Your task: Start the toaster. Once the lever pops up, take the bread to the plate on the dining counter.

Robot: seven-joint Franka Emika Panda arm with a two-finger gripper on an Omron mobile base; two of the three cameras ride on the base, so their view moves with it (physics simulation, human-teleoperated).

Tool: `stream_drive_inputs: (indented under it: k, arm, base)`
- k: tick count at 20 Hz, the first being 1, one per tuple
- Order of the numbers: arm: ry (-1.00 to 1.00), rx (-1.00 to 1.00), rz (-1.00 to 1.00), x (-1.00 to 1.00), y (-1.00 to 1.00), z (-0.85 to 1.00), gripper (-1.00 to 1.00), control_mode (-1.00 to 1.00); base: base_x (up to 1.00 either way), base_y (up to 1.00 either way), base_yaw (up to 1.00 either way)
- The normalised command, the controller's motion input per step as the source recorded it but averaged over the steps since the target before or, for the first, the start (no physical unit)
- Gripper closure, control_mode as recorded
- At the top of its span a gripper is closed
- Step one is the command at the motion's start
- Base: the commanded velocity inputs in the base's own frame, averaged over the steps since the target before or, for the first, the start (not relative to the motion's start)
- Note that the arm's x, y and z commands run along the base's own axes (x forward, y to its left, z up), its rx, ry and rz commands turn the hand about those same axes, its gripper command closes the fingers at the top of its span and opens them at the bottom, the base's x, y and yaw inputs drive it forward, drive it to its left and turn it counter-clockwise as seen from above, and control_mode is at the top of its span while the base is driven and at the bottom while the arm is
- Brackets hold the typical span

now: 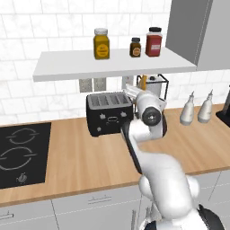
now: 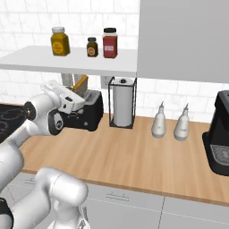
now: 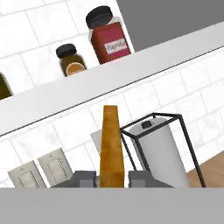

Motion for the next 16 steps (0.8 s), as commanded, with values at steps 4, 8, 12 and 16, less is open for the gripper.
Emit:
stream_drive_inputs:
  k: [4,8,12,16]
  arm:
    - [0.20,0.23,-0.10,-0.99,0.00,0.79,1.00,-1.00]
    - [0.16,0.20,-0.11,-1.00,0.00,0.52,1.00,-1.00]
    - [0.09,0.17,-0.11,-1.00,0.00,0.58,1.00,-1.00]
    - [0.10,0.15,-0.08,-1.00,-0.18,0.59,1.00,-1.00]
  base:
    - [0.00,0.00,0.00]
    - [0.00,0.00,0.00]
    - [0.00,0.00,0.00]
    - [0.00,0.00,0.00]
